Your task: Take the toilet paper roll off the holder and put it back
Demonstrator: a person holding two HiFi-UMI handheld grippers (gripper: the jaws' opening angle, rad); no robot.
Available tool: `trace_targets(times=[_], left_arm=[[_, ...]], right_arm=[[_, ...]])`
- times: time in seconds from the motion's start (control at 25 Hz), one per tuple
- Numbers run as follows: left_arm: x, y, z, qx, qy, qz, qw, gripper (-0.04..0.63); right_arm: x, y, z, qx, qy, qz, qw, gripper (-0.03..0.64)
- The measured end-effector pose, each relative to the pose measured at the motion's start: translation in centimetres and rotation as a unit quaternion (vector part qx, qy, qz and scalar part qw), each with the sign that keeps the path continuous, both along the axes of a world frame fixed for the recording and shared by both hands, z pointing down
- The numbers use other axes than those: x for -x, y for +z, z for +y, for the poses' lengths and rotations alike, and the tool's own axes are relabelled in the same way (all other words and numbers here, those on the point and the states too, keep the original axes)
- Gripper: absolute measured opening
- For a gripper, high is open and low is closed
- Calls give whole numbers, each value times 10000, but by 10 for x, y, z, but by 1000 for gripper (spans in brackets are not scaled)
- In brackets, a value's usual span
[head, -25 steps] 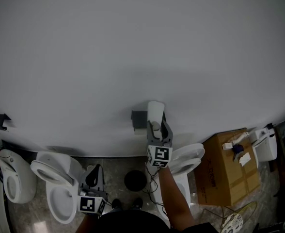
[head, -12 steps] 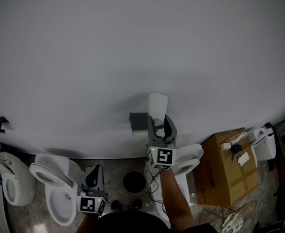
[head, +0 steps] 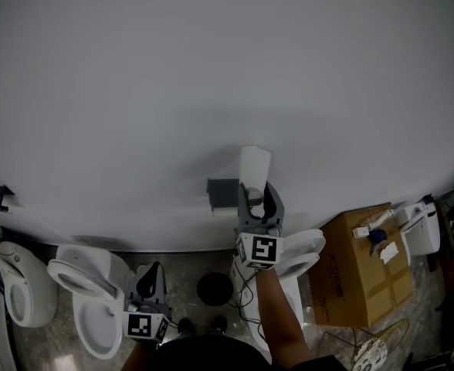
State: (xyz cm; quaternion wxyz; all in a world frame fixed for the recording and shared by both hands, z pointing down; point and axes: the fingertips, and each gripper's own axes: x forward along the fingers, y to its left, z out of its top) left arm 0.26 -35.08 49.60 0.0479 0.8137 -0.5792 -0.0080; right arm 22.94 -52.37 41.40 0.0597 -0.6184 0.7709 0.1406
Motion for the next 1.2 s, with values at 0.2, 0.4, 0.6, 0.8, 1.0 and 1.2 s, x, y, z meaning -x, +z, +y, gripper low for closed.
trace_targets(times=[0.2, 0.4, 0.6, 0.8, 1.0, 1.2], left_arm=[[1, 2, -2, 15, 10, -17, 10000, 3], [3, 4, -2, 80, -9, 89, 9999, 3], [9, 8, -4, 127, -78, 125, 9998, 3], [7, 7, -2, 120, -97, 61, 9999, 3], [5, 6, -2, 105, -110, 63, 9999, 3], [4, 8, 0, 128, -147, 72, 9998, 3]], right_arm=[[3, 14, -5, 151, -4, -11, 9999, 221], [5, 33, -10, 339, -30, 29, 9994, 222], [7, 60, -16, 619, -36, 75, 9980, 221], [5, 86, -21, 912, -24, 97, 9958, 221], [2, 112, -29, 1235, -44, -11, 9923, 221], [0, 130, -31, 1437, -86, -83, 9895, 221]])
